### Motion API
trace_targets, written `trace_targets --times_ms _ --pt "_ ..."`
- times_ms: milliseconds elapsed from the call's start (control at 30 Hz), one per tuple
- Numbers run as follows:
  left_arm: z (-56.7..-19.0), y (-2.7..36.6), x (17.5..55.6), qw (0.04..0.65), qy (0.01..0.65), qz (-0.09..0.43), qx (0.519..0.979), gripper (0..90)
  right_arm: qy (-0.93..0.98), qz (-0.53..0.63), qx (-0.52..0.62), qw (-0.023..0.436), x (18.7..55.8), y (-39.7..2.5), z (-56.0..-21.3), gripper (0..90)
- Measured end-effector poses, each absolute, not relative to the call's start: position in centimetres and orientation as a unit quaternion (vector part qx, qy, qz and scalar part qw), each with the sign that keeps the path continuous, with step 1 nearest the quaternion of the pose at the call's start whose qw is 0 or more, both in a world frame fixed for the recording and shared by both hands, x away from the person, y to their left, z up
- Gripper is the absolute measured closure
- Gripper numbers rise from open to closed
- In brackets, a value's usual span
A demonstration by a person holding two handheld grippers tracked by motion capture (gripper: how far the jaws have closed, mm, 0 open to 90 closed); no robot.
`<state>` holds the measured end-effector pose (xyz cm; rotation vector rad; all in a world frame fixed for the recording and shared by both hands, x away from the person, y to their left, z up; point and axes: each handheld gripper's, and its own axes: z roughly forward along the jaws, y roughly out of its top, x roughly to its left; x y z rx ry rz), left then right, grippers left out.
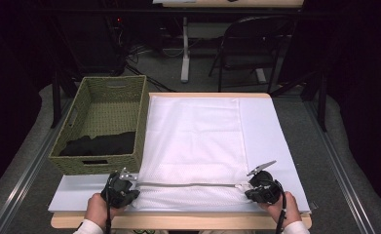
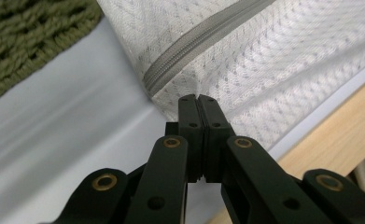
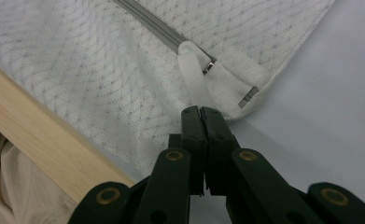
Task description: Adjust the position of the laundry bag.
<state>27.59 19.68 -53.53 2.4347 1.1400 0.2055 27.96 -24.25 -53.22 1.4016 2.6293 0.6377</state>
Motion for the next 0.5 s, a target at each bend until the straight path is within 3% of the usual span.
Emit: trace_targets --times_ms 67,267,300,367,467,500 --pt "-53.5 19.7 27.7 0.222 0.411 0.072 0.881 89.0 0.861 0.213 0.46 0.046 28.0 -24.3 -53.3 88.8" --pt "-52.7 20.1 27.7 0.238 0.405 0.074 0.879 75.2 0.864 0.216 0.452 0.052 27.9 -24.6 -52.8 77.7" --pt "-52.4 20.2 27.7 0.245 0.404 0.078 0.878 68.3 0.862 0.222 0.453 0.05 27.8 -24.9 -52.5 70.2" --pt "-52.2 20.2 27.8 0.245 0.405 0.081 0.877 64.1 0.861 0.223 0.455 0.049 27.8 -25.0 -52.5 68.5" --pt "-51.9 20.2 27.8 0.251 0.405 0.086 0.875 41.9 0.859 0.23 0.454 0.054 27.6 -25.5 -52.1 51.5" --pt "-51.9 20.2 27.8 0.251 0.405 0.086 0.875 40.0 0.859 0.23 0.454 0.054 27.6 -25.5 -52.1 51.5"
